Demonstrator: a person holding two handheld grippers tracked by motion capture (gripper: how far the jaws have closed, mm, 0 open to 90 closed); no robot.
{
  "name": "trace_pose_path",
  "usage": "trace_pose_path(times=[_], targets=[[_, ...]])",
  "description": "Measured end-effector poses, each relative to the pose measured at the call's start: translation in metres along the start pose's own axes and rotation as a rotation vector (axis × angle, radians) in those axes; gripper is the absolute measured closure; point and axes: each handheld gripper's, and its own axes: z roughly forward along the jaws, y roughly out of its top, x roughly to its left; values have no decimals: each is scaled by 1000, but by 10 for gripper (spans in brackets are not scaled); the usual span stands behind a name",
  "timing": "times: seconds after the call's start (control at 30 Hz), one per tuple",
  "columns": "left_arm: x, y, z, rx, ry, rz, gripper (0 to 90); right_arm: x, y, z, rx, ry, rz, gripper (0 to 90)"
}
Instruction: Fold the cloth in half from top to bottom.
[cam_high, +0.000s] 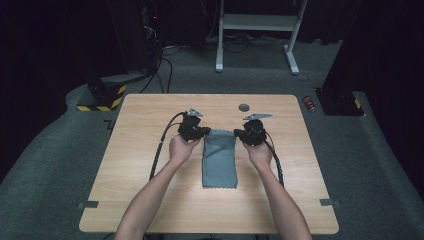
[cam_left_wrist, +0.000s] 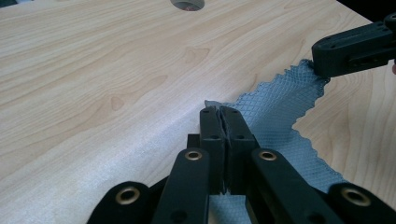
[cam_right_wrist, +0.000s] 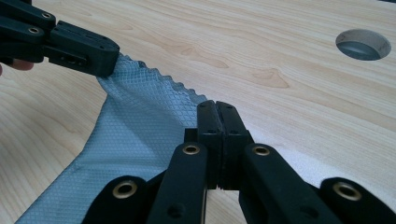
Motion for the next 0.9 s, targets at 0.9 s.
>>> trace_pose_path(times=[0.9], targets=[[-26, -54, -11, 32, -49, 47, 885, 29, -41, -14, 31, 46, -111, 892]])
